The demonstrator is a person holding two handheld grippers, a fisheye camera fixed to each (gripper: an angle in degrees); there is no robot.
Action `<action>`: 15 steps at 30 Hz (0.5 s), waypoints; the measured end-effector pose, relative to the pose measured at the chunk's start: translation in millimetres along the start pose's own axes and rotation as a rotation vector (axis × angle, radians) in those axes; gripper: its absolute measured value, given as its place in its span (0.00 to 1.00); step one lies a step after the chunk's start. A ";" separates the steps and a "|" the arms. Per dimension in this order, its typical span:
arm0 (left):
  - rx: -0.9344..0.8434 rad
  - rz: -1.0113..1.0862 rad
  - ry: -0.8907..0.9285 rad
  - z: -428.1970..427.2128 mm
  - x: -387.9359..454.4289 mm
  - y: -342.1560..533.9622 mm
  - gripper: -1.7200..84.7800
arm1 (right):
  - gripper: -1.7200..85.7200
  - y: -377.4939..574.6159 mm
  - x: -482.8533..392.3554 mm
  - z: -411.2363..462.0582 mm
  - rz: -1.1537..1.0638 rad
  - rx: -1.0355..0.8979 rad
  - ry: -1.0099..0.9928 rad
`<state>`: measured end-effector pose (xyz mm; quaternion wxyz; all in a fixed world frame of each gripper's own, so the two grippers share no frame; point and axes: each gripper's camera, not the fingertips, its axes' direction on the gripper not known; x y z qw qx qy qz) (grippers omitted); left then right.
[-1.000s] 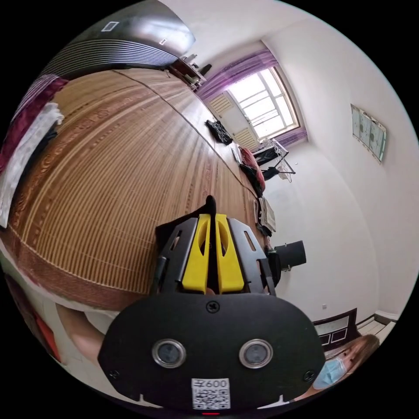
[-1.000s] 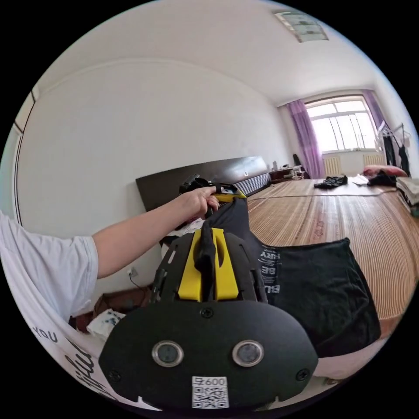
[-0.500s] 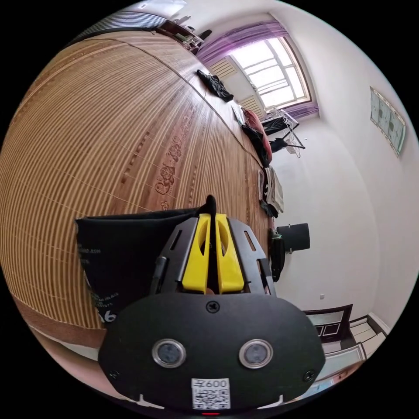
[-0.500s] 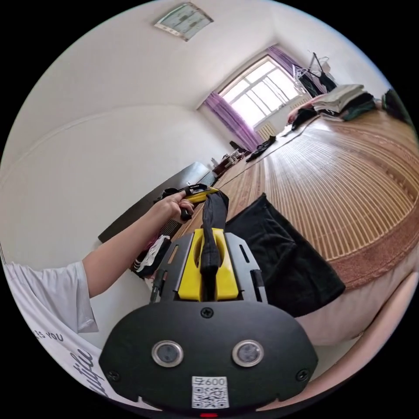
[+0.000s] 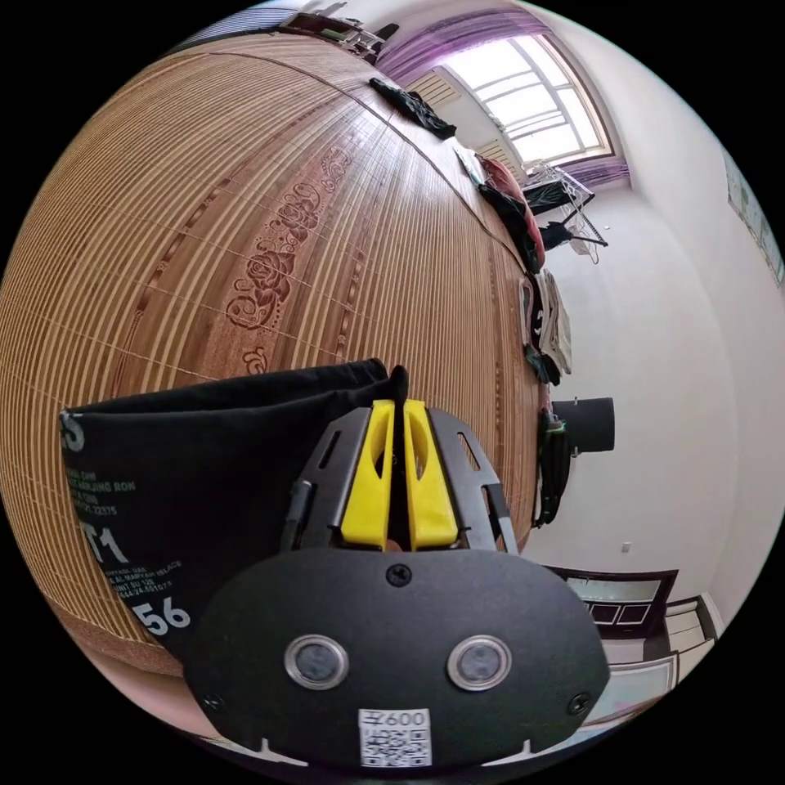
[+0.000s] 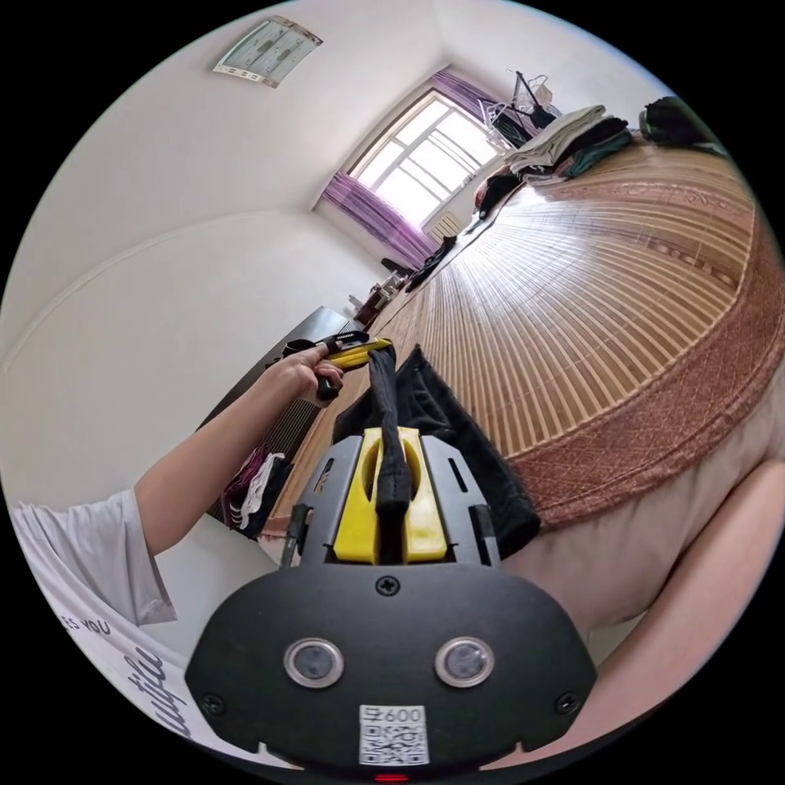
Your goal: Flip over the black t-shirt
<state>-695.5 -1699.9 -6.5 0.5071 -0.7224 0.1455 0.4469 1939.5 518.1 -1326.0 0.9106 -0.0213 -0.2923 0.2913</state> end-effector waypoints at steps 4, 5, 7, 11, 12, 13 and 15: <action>-0.011 0.010 -0.003 21.1 -5.0 -2.5 0.05 | 0.01 -10.2 0.6 -0.1 0.025 -0.015 0.017; -0.007 0.011 0.015 25.5 -8.6 -3.0 0.05 | 0.01 -12.3 -0.6 0.1 0.036 -0.019 0.027; 0.019 -0.002 0.030 29.5 -15.6 -3.0 0.05 | 0.01 -16.1 -4.5 0.9 0.039 -0.018 0.029; 0.022 -0.012 0.067 41.7 -28.1 -3.8 0.08 | 0.01 -29.7 -16.5 2.8 -0.001 -0.054 0.060; 0.023 -0.006 0.082 42.6 -28.6 -3.7 0.08 | 0.01 -31.3 -17.3 2.9 -0.002 -0.059 0.061; 0.030 0.012 0.133 43.7 -29.0 -3.8 0.10 | 0.01 -33.6 -18.1 3.1 0.002 -0.066 0.064; 0.054 0.033 0.195 39.6 -29.2 -4.6 0.11 | 0.01 -35.8 -18.1 3.9 0.015 -0.073 0.067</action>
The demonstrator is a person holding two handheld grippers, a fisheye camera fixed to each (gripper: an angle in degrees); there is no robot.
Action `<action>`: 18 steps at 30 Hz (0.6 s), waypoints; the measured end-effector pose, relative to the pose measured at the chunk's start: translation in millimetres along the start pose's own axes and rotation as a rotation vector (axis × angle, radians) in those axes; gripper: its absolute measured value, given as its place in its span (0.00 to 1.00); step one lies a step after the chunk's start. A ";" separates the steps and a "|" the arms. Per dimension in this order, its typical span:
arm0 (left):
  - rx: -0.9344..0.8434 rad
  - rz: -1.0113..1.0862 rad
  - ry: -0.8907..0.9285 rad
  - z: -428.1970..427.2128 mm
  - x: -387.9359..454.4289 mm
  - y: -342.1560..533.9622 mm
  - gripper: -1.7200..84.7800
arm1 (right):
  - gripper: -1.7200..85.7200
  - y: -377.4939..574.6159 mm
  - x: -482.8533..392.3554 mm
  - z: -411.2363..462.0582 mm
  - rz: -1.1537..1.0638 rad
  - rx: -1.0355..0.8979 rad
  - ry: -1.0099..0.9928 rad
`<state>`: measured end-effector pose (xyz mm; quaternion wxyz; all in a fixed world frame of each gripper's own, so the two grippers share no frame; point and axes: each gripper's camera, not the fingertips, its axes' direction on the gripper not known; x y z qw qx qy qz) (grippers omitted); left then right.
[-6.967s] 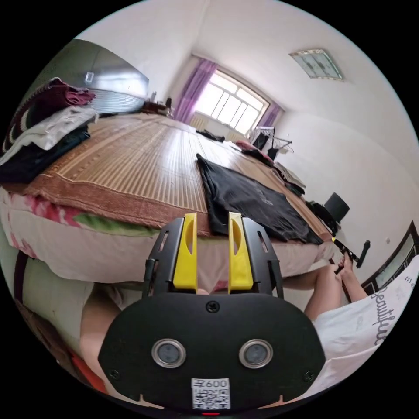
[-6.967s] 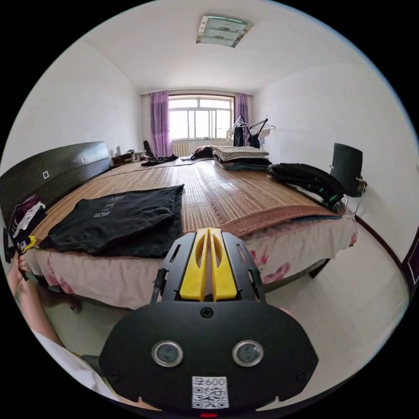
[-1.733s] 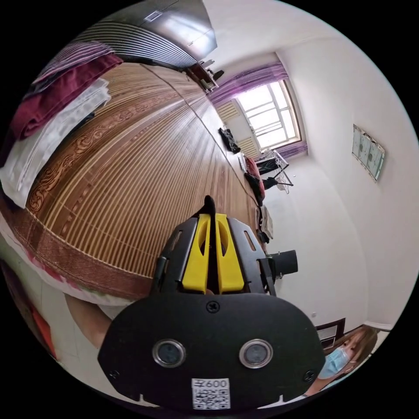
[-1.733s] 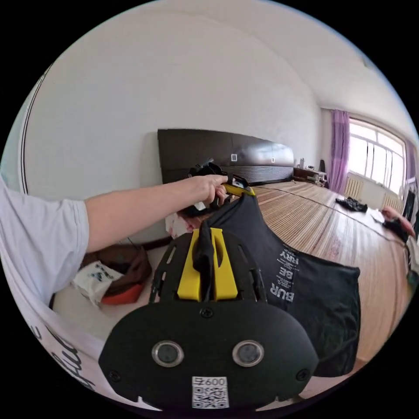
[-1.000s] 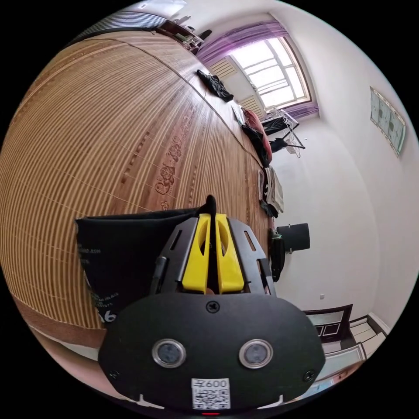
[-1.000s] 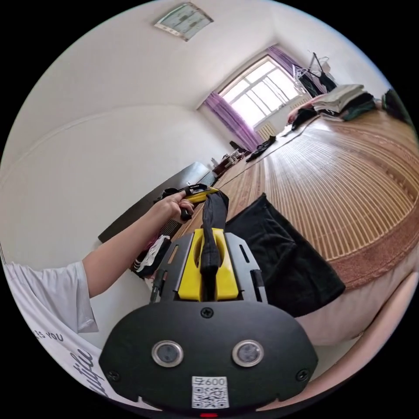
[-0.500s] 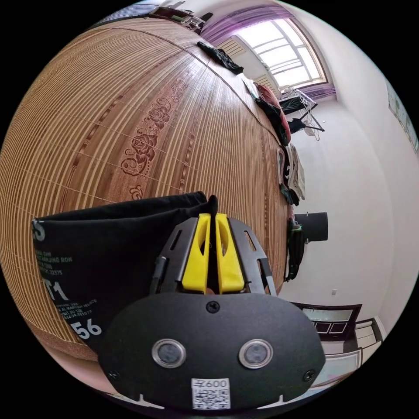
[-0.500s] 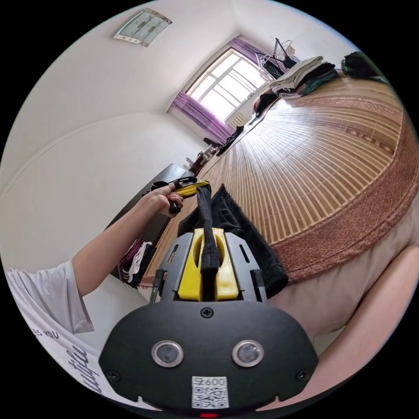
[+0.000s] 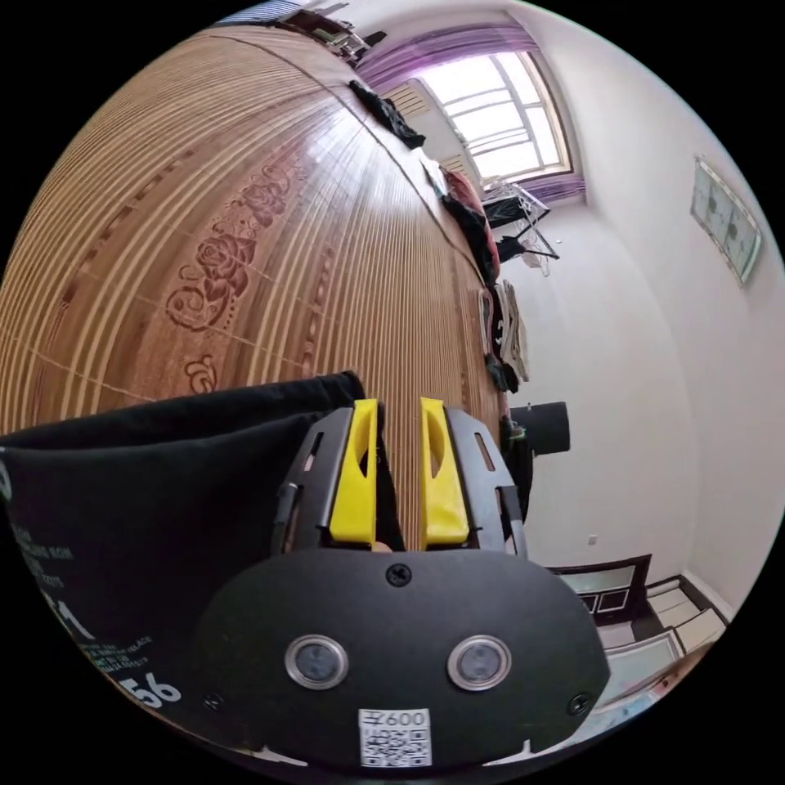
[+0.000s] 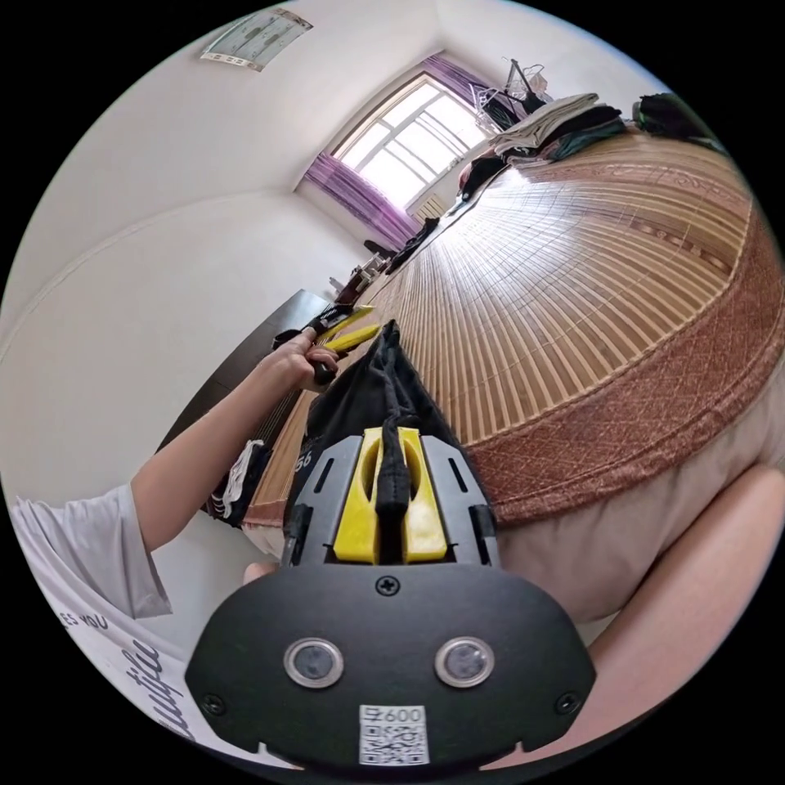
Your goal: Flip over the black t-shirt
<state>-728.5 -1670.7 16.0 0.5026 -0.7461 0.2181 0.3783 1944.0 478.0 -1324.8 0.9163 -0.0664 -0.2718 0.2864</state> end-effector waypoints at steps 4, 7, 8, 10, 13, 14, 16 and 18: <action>0.071 0.147 -0.081 -23.2 10.5 -5.5 0.12 | 0.01 -7.7 -4.3 -1.3 0.021 -0.017 -0.017; -0.056 0.315 -0.217 -28.9 14.7 -14.2 0.12 | 0.01 -14.2 -11.9 -2.2 0.009 -0.037 -0.016; -0.091 0.411 -0.296 -33.6 17.6 -14.0 0.12 | 0.01 -16.1 -14.9 -2.7 0.006 -0.043 -0.015; -0.162 0.531 -0.405 -38.8 19.6 -11.9 0.12 | 0.01 -17.9 -19.1 -3.6 0.003 -0.046 -0.015; -0.267 0.617 -0.459 -52.4 12.2 -8.3 0.12 | 0.01 -20.4 -26.3 -4.5 -0.003 -0.052 -0.008; -0.291 0.642 -0.437 -61.8 7.5 -6.2 0.13 | 0.01 -21.2 -28.9 -4.7 -0.007 -0.054 -0.006; -0.306 0.647 -0.419 -78.9 -3.3 -4.8 0.13 | 0.01 -22.8 -32.2 -4.3 -0.013 -0.062 0.000; -0.315 0.658 -0.405 -96.9 -16.9 -4.2 0.13 | 0.01 -24.5 -34.7 -4.4 -0.012 -0.070 0.002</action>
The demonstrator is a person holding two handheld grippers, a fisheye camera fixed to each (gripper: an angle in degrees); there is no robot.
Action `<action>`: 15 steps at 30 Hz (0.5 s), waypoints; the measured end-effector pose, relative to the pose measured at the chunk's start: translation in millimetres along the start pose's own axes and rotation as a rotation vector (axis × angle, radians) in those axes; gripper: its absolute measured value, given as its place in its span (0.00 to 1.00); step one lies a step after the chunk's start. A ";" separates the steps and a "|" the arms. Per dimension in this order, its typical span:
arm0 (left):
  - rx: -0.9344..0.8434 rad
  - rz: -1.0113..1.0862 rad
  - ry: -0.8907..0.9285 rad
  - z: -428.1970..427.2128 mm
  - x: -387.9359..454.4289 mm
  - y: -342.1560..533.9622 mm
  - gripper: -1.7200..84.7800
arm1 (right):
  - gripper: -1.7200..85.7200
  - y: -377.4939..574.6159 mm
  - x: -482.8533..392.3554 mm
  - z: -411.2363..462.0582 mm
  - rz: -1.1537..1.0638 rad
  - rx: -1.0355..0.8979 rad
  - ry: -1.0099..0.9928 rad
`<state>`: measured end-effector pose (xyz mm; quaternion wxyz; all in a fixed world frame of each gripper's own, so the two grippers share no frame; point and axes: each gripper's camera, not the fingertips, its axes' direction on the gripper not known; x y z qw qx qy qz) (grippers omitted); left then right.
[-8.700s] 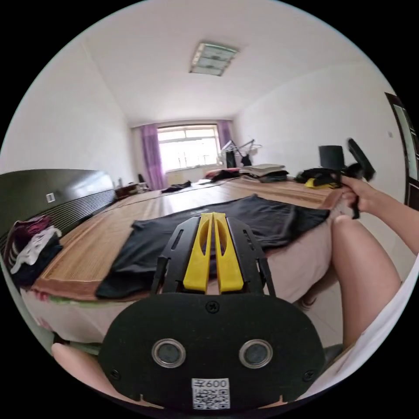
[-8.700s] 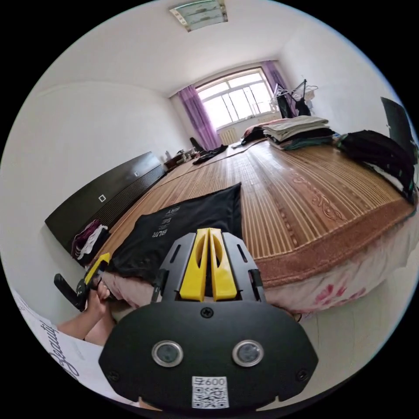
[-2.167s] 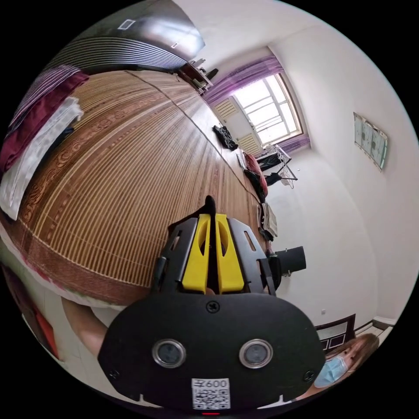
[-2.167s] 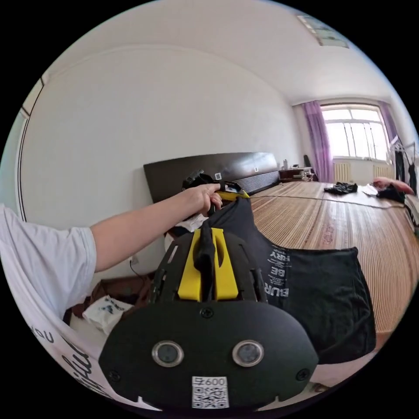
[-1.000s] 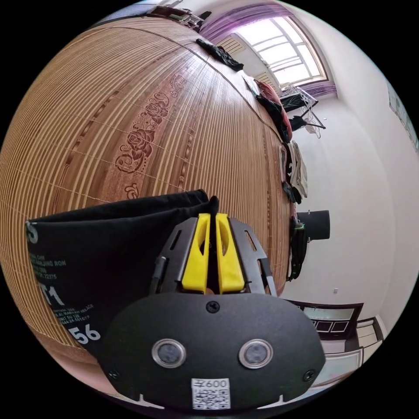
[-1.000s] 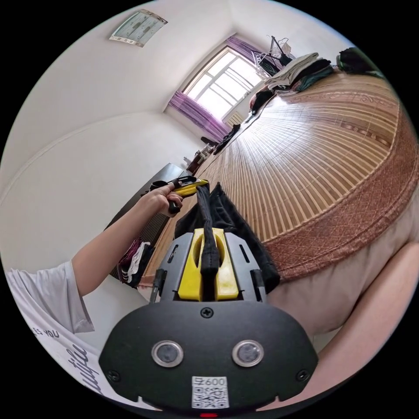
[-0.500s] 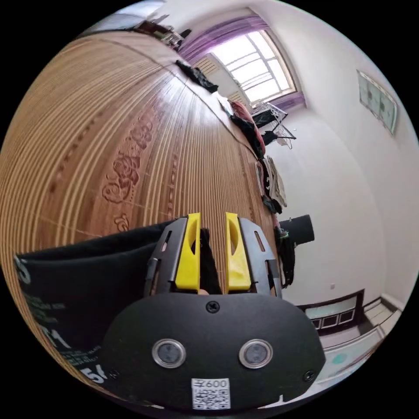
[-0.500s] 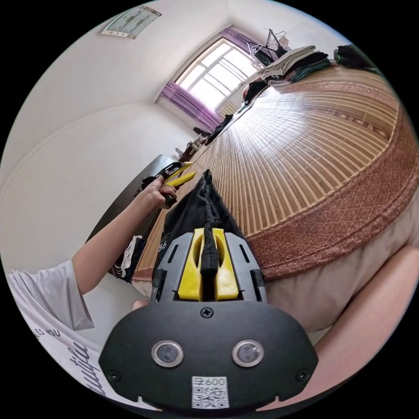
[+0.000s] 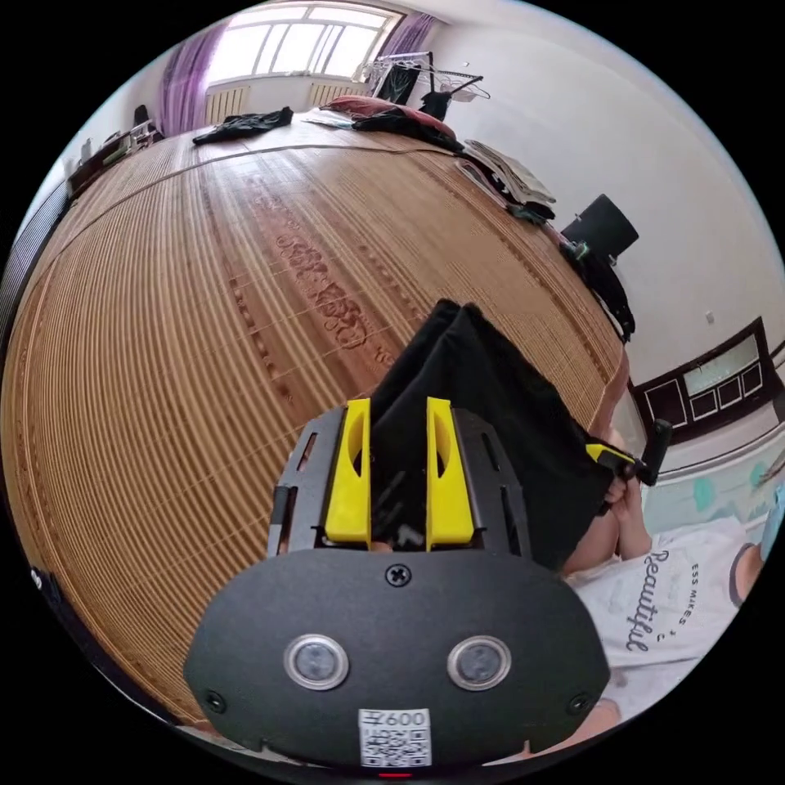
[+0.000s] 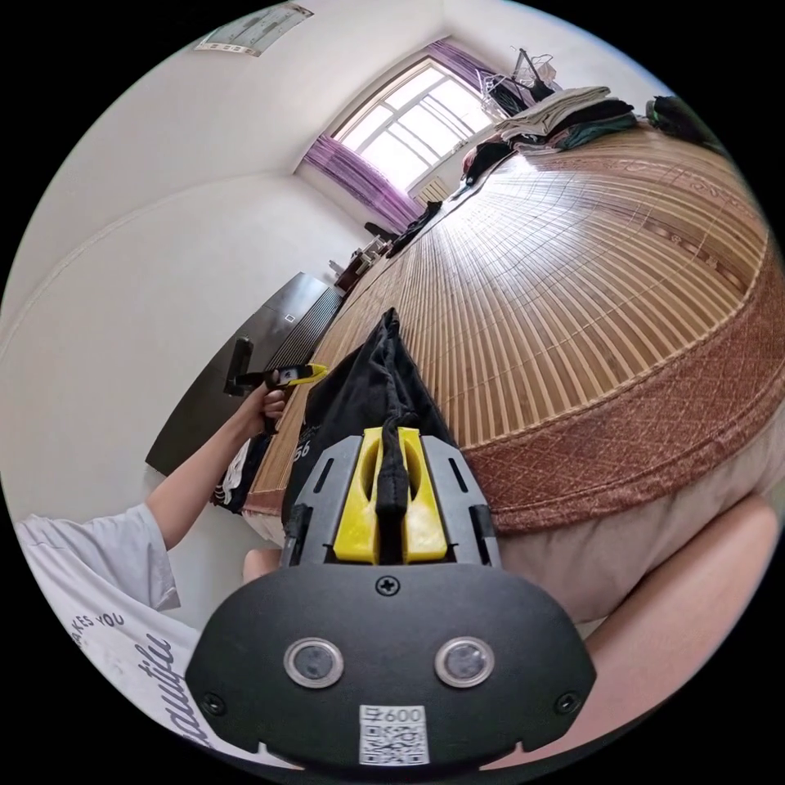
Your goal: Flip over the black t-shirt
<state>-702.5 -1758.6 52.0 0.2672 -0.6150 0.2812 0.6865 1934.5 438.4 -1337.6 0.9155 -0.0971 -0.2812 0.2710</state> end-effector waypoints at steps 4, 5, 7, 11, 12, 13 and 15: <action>-0.080 -0.005 0.070 -8.1 -38.2 25.0 0.12 | 0.01 -4.7 -9.9 -1.9 -0.005 -0.013 0.001; -0.112 0.012 0.084 -7.0 -44.7 29.4 0.11 | 0.01 -6.4 -13.8 -2.1 -0.011 -0.020 0.007; -0.142 0.042 0.064 -6.3 -50.2 35.7 0.09 | 0.01 -9.4 -18.4 -2.5 -0.014 -0.032 0.018; -0.096 0.091 0.070 -17.4 -59.3 55.8 0.04 | 0.01 -19.4 -28.0 -2.6 -0.040 -0.074 0.036; -0.087 0.092 0.077 -18.9 -61.3 59.5 0.04 | 0.01 -20.6 -29.8 -2.4 -0.045 -0.078 0.036; -0.076 0.093 0.085 -21.4 -64.8 67.0 0.04 | 0.01 -23.0 -34.7 -1.8 -0.067 -0.091 0.039; -0.058 0.102 0.089 -26.8 -68.6 79.5 0.03 | 0.01 -26.9 -42.5 -1.1 -0.103 -0.109 0.051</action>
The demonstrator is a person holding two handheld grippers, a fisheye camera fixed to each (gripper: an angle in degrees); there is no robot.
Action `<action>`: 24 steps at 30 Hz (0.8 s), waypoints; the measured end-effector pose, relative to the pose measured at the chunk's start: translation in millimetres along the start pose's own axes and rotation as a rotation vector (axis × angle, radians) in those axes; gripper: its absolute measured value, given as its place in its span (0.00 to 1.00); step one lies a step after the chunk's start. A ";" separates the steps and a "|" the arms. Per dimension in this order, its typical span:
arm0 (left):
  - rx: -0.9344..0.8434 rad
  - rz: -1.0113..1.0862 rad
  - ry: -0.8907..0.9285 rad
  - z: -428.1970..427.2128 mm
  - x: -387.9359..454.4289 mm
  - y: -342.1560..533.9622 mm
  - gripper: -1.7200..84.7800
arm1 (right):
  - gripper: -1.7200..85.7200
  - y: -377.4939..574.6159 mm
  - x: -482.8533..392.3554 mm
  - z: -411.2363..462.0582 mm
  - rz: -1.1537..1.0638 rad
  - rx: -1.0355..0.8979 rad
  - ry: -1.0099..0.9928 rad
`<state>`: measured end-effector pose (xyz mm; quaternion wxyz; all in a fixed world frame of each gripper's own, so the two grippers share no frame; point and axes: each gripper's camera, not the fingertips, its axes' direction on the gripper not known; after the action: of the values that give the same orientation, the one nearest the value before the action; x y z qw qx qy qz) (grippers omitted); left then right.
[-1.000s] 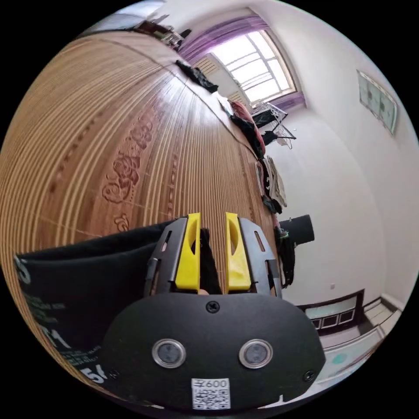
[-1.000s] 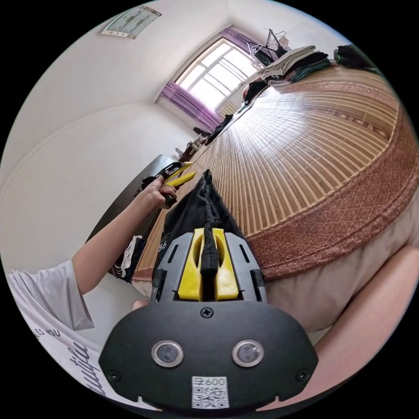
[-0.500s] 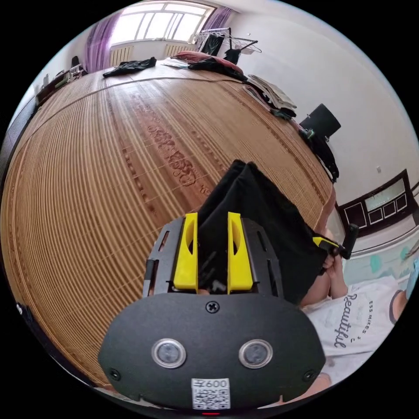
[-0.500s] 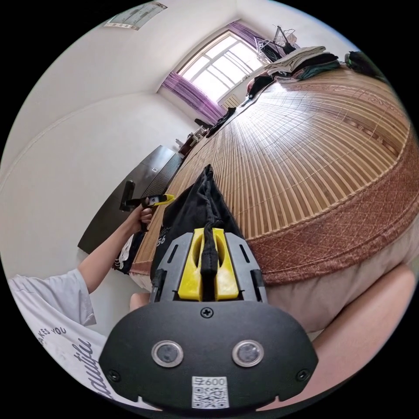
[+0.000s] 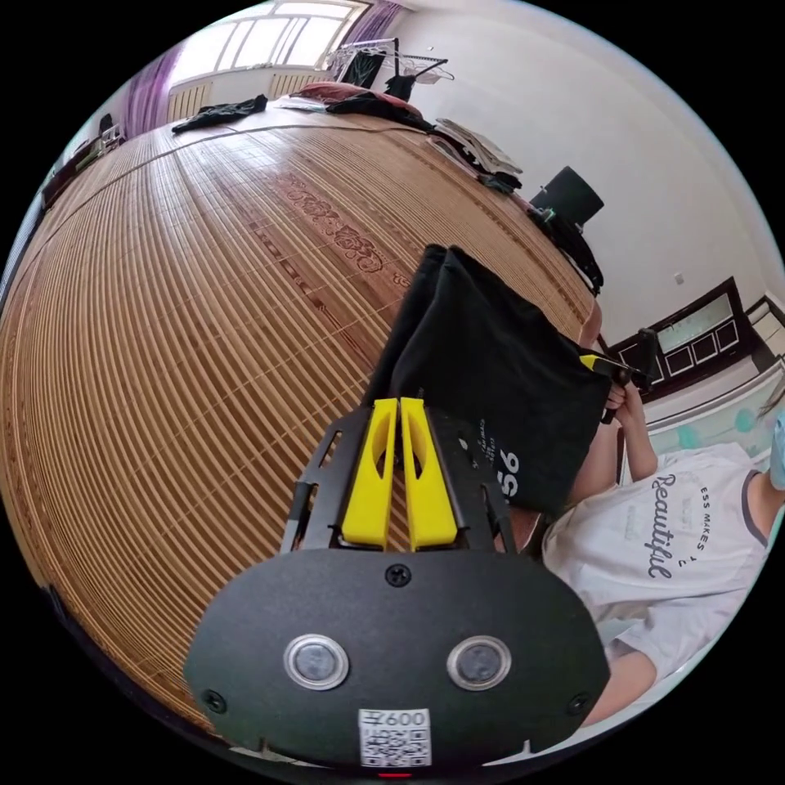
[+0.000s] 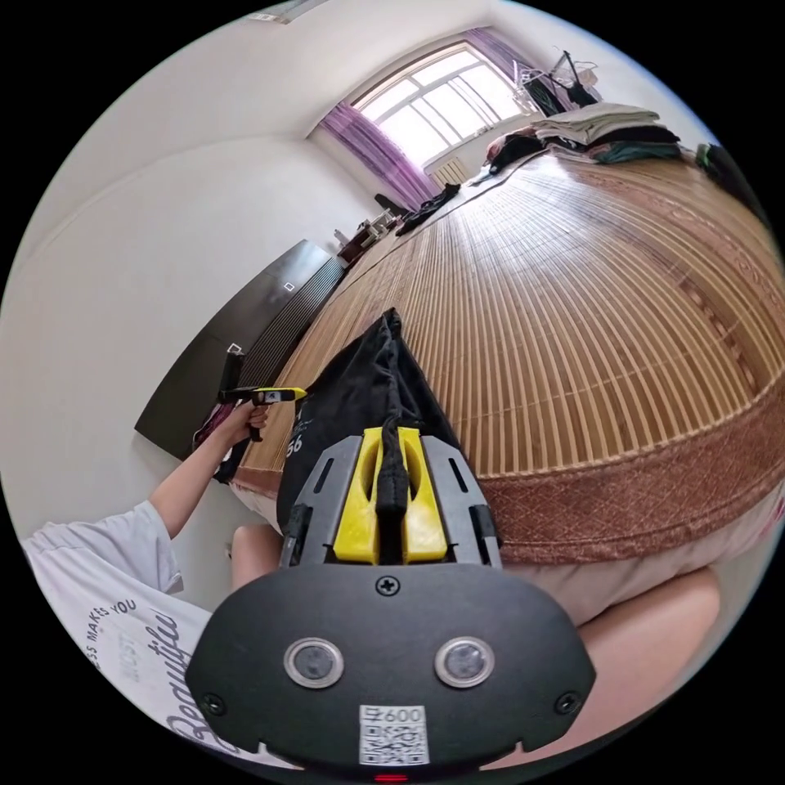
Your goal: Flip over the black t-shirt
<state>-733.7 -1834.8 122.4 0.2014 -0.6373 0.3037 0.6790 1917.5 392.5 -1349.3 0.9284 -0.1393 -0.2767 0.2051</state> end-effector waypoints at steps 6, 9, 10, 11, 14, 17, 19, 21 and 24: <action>0.180 0.011 0.083 -38.6 -1.1 60.7 0.03 | 0.01 -16.3 -4.8 3.8 -0.029 -0.029 -0.030; 0.142 -0.025 0.078 -42.8 -9.5 92.1 0.03 | 0.01 -19.0 -4.4 11.1 -0.021 -0.058 -0.069; 0.150 -0.036 0.059 -41.2 -14.4 100.6 0.04 | 0.01 -18.4 -5.0 14.5 -0.015 -0.071 -0.071; 0.164 -0.039 0.067 -38.1 -19.3 103.8 0.04 | 0.01 -16.4 -6.8 14.9 -0.015 -0.067 -0.050; 0.144 -0.039 0.084 -32.3 -26.0 97.3 0.06 | 0.01 -9.1 -10.0 12.0 -0.045 -0.051 -0.012; 0.074 -0.127 0.076 -32.2 -43.5 90.6 0.12 | 0.01 -4.7 -2.7 16.0 -0.019 -0.062 -0.013; 0.088 -0.142 0.027 -38.1 -45.0 80.2 0.13 | 0.01 -1.8 0.7 16.8 -0.012 -0.064 -0.012; 0.138 -0.112 0.036 -41.5 -36.8 58.4 0.13 | 0.01 2.5 3.3 15.7 -0.003 -0.053 -0.018; 0.161 -0.029 0.103 -27.2 -14.2 2.4 0.12 | 0.01 9.7 5.0 12.8 -0.004 -0.033 -0.022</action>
<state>-713.5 -1853.2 136.8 0.2460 -0.6574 0.3580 0.6158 1911.1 405.2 -1340.2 0.9233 -0.1518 -0.2905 0.2003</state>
